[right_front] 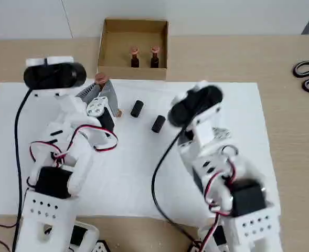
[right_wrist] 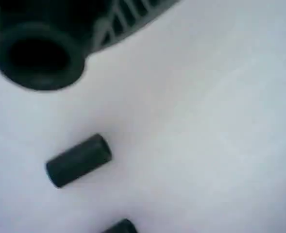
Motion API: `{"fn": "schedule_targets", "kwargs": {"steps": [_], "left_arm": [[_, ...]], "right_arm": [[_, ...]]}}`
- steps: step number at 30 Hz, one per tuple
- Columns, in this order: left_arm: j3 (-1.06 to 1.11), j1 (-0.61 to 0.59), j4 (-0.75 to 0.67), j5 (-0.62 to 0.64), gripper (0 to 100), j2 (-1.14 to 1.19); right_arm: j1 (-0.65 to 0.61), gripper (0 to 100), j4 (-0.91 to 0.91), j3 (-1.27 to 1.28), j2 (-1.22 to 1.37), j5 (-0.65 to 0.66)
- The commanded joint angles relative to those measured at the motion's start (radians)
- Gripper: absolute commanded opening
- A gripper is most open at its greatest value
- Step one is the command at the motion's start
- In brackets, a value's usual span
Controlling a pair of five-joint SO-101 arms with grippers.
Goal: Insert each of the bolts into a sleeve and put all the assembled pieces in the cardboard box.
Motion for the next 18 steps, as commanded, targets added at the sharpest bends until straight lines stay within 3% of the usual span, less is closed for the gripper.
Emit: {"fn": "schedule_targets", "kwargs": {"steps": [1, 9, 15, 18], "left_arm": [[0.007, 0.005, -0.060, 0.008, 1, -0.058], [0.012, 0.109, -0.057, 0.011, 1, -0.068], [0.012, 0.201, -0.058, 0.011, 1, -0.069], [0.021, 0.259, -0.058, 0.011, 1, -0.069]], "right_arm": [[-0.076, 0.3, -0.137, 0.160, -0.168, 0.000], [-0.153, 0.3, -0.377, 0.519, -0.472, -0.018], [-0.153, 0.3, -0.469, 0.701, -0.613, -0.310], [-0.154, 0.3, -0.499, 0.758, -0.651, -0.325]]}}
